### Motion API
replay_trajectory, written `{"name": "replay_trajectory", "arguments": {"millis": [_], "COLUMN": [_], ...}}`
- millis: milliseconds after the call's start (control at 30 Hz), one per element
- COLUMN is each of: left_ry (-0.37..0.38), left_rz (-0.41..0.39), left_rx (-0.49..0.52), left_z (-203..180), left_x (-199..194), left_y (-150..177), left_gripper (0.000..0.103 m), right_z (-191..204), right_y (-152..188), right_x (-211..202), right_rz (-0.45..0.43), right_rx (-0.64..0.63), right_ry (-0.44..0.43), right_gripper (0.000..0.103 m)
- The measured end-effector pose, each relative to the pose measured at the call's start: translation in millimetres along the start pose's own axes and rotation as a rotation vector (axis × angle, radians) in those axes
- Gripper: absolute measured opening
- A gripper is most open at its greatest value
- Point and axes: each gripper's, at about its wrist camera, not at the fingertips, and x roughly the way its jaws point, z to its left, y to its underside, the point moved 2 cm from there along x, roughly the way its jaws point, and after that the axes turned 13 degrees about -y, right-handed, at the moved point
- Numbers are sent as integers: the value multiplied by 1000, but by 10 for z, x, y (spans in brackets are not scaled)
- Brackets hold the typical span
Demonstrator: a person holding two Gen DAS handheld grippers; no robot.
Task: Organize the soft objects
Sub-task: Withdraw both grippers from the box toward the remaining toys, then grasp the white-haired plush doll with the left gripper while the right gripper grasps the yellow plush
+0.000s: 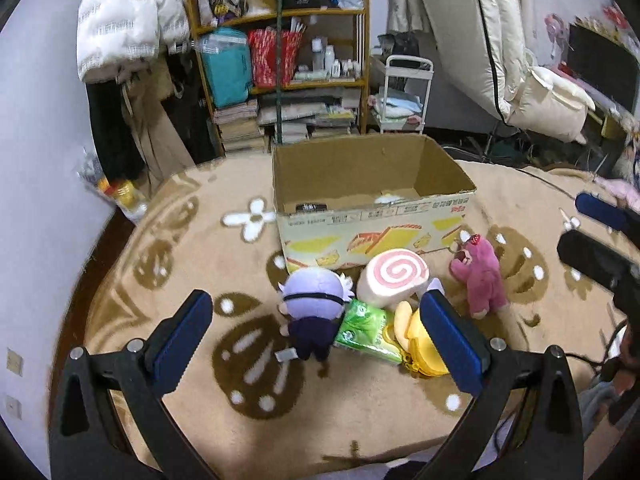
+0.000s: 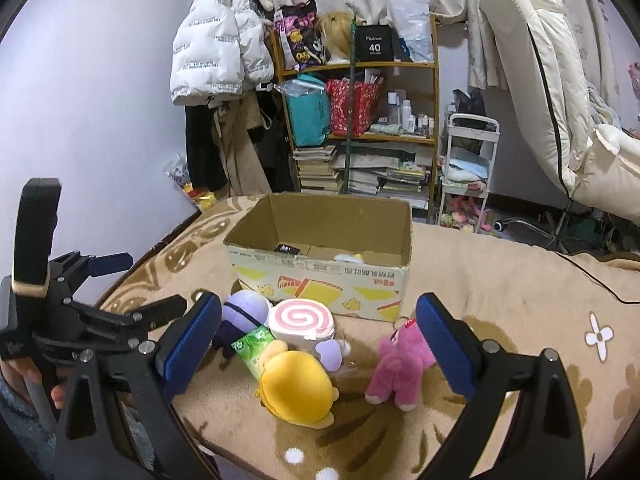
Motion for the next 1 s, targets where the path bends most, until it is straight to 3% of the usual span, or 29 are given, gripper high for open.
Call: {"name": "replay_trajectory", "arguments": {"millis": [333, 700, 1000], "left_ry": [92, 105, 114], "left_rz": [129, 248, 334], "left_rx": [-80, -127, -128], "left_z": [103, 152, 100], "left_x": [450, 1010, 1311], "left_y": [-77, -77, -1], "left_gripper": [102, 102, 102], "right_z": [-121, -164, -30], "right_y": [138, 254, 366], "right_x": [347, 740, 1053], "right_rz": [94, 188, 277], "right_rx": [24, 37, 21], "right_ry": [16, -6, -95], "right_gripper": [102, 102, 102]}}
